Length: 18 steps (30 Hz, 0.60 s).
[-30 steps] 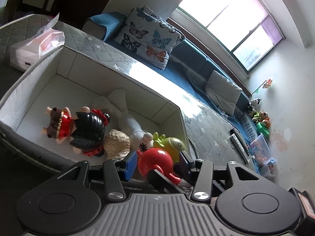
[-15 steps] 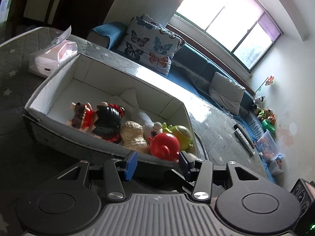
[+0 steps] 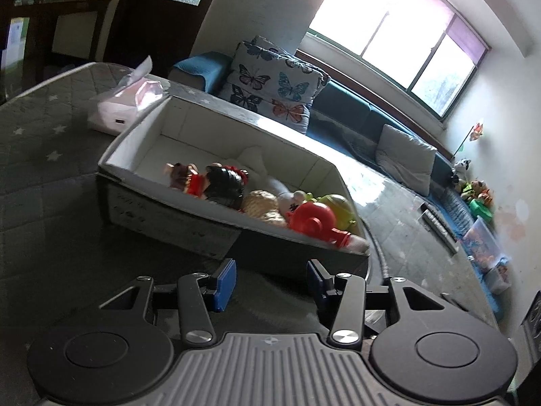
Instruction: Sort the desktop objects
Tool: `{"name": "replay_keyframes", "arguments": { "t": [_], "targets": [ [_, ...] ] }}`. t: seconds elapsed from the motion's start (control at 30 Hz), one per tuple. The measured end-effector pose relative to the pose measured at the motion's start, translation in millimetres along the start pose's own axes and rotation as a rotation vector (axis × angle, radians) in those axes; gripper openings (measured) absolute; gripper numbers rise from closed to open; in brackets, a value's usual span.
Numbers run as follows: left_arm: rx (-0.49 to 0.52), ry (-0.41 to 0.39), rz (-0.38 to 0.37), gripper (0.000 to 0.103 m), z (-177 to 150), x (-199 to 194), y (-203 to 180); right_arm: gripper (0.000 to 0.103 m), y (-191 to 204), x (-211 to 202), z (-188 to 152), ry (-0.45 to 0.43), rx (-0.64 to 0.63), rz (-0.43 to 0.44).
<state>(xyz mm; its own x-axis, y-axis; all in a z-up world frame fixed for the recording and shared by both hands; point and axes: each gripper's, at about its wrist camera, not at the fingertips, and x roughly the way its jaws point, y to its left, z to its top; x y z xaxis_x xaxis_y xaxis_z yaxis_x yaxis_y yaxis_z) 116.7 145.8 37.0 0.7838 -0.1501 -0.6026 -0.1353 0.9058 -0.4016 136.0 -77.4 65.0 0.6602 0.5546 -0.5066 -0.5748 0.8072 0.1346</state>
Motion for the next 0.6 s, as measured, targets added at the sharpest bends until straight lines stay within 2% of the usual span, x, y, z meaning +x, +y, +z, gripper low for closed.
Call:
{"name": "replay_keyframes", "arguments": {
  "t": [0.07, 0.37, 0.6],
  "targets": [
    [0.016, -0.01, 0.017, 0.049, -3, -3, -1, 0.103, 1, -3, -3, 0.001, -0.003, -0.001],
    [0.09, -0.056, 0.099, 0.049, -18, -16, -5, 0.103, 9, -17, -12, -0.005, 0.016, -0.05],
    [0.122, -0.055, 0.145, 0.049, -28, -20, -8, 0.103, 12, -20, -19, 0.023, 0.011, -0.051]
  ]
}}
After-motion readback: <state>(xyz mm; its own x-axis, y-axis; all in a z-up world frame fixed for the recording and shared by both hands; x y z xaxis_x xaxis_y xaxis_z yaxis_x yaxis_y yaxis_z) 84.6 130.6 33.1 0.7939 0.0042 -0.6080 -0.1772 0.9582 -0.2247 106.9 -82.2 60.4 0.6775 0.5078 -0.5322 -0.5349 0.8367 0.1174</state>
